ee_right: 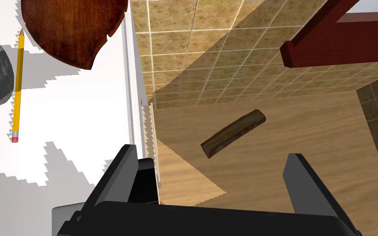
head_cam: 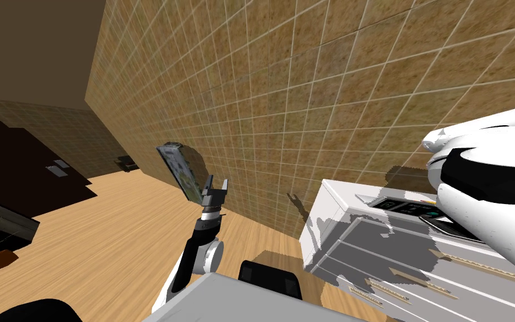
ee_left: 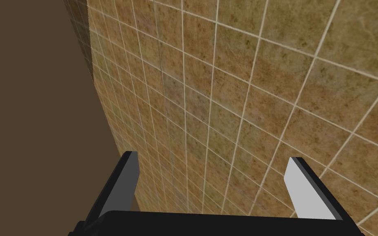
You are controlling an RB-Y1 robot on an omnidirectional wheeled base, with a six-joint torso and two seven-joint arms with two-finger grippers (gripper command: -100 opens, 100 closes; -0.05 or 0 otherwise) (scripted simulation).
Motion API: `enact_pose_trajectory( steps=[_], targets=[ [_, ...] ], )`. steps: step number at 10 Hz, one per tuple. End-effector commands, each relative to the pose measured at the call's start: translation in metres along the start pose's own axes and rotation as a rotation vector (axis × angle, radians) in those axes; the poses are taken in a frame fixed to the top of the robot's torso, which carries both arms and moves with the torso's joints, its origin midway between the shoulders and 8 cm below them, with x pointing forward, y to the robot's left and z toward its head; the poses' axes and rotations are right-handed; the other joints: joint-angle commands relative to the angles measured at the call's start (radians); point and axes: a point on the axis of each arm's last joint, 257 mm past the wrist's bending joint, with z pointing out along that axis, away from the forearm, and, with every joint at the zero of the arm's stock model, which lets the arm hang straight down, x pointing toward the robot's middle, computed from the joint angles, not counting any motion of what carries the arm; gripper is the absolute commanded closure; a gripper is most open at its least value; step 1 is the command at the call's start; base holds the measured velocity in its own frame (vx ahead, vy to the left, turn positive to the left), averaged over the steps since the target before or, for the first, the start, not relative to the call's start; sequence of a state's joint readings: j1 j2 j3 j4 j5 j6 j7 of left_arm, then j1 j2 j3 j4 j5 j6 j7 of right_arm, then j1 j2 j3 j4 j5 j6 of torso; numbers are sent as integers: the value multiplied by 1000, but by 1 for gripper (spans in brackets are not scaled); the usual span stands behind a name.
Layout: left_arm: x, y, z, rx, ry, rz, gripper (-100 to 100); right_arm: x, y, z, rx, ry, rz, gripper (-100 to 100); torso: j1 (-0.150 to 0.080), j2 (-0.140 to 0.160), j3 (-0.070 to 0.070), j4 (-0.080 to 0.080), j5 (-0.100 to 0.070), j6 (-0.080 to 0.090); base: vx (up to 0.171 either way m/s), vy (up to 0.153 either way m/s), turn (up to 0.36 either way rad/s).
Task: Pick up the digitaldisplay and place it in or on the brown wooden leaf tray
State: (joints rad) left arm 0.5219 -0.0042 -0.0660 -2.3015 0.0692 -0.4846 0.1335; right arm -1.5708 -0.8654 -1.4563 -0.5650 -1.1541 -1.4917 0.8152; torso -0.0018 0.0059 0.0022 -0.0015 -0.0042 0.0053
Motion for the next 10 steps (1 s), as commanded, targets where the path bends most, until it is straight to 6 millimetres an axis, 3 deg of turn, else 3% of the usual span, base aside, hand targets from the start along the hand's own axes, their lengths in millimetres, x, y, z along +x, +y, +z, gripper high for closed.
enact_pose_trajectory(
  steps=[1,6,10],
  targets=[
    [0,0,0,0,0,0,0,-10,-8,-4,42,-47,-7,-100,0,0,0,0,0,0,-10,78,30],
    [0,0,0,0,0,0,0,-35,-23,-7,140,-202,-19,-100,-4,-1,-1,0,-1,0,4,44,37],
    [0,0,0,0,0,0,0,-48,-20,4,187,-324,-16,-100,-5,-3,-2,-1,-1,0,27,23,73]
  ],
)
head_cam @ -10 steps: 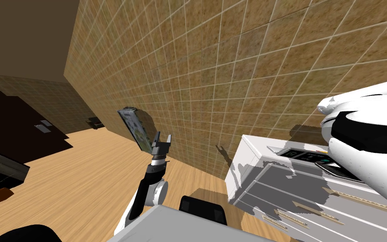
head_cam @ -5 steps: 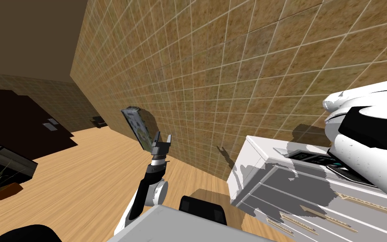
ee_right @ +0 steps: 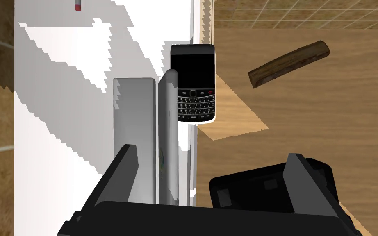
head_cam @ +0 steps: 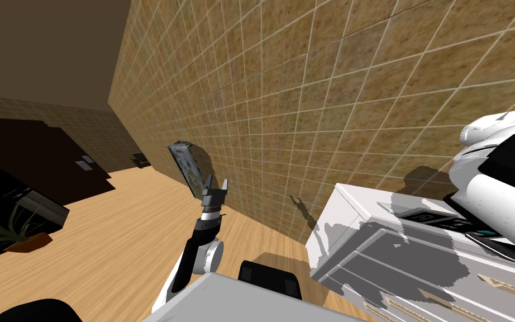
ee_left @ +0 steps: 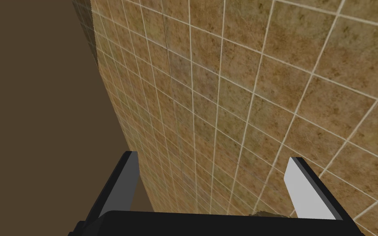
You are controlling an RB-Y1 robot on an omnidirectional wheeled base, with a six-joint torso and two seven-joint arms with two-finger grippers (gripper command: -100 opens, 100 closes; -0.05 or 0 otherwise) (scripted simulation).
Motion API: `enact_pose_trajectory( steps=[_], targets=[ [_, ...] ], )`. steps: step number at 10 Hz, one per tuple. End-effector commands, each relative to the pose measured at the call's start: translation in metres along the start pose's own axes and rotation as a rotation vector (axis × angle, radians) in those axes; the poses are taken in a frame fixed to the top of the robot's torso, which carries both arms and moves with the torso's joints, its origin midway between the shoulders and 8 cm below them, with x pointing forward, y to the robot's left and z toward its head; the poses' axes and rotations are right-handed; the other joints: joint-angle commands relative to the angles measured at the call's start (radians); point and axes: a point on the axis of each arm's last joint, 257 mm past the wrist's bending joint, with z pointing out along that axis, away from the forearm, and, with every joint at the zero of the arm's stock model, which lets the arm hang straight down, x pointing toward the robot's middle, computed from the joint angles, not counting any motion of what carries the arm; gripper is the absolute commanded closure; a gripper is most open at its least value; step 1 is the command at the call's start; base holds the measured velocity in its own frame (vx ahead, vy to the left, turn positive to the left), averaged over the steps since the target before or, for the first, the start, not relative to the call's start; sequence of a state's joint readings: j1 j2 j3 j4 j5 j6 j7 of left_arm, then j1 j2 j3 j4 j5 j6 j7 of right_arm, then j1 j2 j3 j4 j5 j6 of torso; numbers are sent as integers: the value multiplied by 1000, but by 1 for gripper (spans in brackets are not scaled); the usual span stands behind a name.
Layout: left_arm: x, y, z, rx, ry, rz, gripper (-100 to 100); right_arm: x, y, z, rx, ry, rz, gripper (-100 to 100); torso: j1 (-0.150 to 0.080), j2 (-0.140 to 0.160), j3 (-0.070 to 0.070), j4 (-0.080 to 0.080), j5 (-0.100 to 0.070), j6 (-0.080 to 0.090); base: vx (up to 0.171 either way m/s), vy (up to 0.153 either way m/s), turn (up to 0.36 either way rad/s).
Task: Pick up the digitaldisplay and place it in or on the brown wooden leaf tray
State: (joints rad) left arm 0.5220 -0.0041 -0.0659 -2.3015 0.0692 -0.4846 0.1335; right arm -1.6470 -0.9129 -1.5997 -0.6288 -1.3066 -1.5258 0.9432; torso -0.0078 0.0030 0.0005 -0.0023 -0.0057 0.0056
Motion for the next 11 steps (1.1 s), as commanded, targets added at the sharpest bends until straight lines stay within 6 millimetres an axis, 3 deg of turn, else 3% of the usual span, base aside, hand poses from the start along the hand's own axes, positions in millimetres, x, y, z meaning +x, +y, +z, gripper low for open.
enact_pose_trajectory(
  steps=[1,4,11],
  targets=[
    [0,0,0,0,0,0,0,-2,5,7,16,-50,3,-100,0,0,0,0,0,0,34,-6,67],
    [0,0,0,0,0,0,0,-3,14,17,31,-110,14,-100,-1,0,0,0,0,0,29,-10,49],
    [0,0,0,0,0,0,0,-7,56,54,63,-297,59,-100,-4,-1,0,0,-1,0,41,-28,82]
  ],
)
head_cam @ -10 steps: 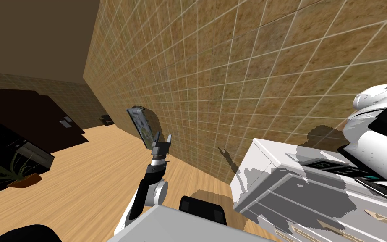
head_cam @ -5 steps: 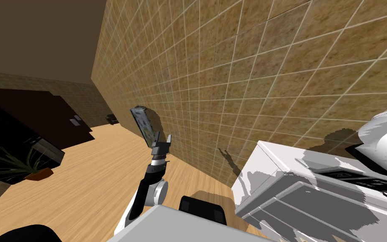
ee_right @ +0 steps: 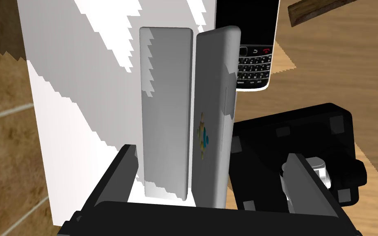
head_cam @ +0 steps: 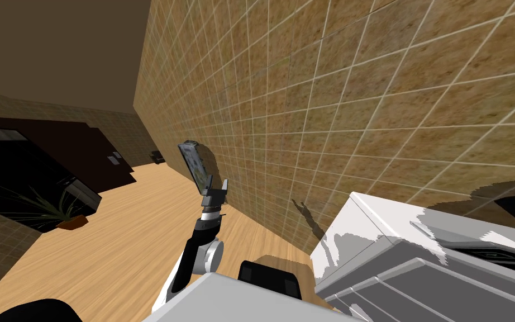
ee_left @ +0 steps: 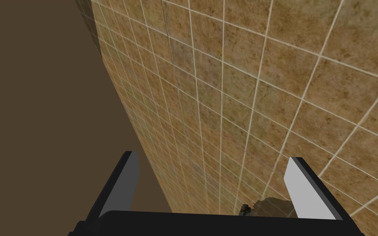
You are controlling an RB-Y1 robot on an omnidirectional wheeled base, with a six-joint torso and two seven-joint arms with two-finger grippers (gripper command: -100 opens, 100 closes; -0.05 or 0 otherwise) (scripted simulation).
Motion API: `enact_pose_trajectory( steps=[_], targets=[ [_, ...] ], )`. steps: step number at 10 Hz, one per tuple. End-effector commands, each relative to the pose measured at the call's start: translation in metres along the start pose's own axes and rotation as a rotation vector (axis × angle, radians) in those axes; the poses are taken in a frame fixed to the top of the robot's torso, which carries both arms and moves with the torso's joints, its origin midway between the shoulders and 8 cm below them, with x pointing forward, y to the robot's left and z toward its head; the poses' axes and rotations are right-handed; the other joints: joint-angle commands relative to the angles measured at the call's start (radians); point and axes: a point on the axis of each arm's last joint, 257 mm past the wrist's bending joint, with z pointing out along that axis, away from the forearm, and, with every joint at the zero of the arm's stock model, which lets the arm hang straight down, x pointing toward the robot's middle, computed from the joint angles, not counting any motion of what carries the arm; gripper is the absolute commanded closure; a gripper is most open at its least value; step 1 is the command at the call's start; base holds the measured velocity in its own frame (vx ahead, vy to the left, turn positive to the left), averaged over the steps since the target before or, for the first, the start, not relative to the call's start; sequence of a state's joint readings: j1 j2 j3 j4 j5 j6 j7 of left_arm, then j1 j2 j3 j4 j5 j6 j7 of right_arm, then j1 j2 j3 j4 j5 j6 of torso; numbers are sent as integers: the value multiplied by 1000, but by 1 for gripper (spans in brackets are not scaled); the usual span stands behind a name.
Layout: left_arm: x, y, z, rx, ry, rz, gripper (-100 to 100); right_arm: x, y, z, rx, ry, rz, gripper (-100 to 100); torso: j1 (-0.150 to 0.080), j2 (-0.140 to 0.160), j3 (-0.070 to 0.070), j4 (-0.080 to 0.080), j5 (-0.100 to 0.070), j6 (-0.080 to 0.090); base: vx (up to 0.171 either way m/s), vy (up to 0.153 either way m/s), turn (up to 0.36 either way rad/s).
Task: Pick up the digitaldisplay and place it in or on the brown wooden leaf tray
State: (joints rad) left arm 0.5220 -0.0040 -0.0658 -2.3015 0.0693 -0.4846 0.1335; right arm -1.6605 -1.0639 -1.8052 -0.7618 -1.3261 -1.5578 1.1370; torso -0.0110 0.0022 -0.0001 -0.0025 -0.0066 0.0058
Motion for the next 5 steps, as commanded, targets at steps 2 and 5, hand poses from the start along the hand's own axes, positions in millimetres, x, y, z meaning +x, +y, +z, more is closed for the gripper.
enact_pose_trajectory(
  steps=[2,5],
  targets=[
    [0,0,0,0,0,0,0,2,17,12,5,-55,13,-100,0,0,0,0,0,0,35,-26,70],
    [0,0,0,0,0,0,0,-3,36,23,4,-134,29,-100,1,1,1,0,0,0,29,-22,65]
  ],
)
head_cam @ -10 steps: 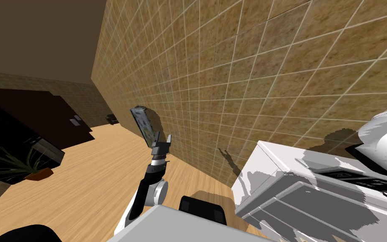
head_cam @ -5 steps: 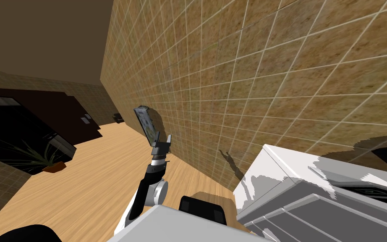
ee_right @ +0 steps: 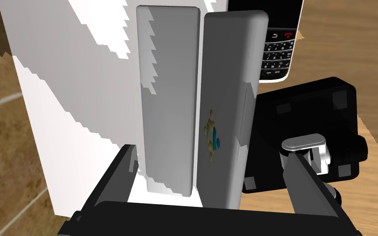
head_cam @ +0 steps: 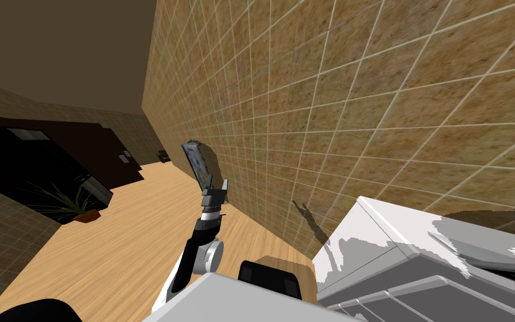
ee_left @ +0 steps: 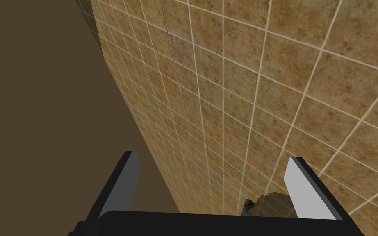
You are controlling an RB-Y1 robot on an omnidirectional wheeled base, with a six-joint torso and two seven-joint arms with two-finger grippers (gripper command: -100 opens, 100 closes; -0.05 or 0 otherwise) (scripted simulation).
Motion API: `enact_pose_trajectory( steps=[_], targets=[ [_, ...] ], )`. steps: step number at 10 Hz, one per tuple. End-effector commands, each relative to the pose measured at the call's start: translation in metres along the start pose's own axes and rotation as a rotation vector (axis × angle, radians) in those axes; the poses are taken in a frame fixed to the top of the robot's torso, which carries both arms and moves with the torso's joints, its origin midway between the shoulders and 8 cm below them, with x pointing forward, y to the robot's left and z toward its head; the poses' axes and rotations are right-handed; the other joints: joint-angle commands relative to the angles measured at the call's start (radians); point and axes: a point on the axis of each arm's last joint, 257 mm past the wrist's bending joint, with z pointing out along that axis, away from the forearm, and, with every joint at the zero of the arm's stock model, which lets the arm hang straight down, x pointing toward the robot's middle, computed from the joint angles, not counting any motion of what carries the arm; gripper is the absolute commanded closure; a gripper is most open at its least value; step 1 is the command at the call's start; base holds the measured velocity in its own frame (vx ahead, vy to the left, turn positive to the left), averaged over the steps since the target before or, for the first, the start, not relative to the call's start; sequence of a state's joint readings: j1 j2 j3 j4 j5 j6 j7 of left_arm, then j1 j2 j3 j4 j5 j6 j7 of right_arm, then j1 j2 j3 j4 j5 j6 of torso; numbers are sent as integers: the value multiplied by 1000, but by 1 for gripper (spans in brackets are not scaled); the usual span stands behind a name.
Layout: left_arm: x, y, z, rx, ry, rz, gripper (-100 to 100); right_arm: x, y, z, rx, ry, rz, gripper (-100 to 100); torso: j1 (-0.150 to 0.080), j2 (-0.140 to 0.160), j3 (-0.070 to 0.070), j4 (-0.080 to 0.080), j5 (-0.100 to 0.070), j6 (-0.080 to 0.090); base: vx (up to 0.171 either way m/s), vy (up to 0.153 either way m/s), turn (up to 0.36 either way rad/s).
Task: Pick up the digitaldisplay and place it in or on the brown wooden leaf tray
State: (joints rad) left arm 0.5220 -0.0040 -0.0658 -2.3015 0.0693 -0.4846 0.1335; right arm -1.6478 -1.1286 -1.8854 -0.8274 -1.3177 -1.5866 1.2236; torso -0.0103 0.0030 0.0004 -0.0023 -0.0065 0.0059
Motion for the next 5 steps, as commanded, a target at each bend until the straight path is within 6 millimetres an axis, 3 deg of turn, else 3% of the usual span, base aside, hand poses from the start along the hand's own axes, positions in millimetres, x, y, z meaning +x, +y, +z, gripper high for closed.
enact_pose_trajectory(
  steps=[1,2,3,5],
  targets=[
    [0,0,0,0,0,0,0,0,0,0,0,0,0,-100,0,0,0,0,0,0,13,-13,9],
    [0,0,0,0,0,0,0,0,1,1,0,-4,-2,0,1,1,0,0,0,0,0,0,0],
    [0,0,0,0,0,0,0,0,-3,12,1,7,-4,-100,2,1,1,0,0,0,7,28,22],
    [0,0,0,0,0,0,0,0,-2,12,0,6,-4,-100,5,1,0,0,1,0,6,33,13]
  ],
)
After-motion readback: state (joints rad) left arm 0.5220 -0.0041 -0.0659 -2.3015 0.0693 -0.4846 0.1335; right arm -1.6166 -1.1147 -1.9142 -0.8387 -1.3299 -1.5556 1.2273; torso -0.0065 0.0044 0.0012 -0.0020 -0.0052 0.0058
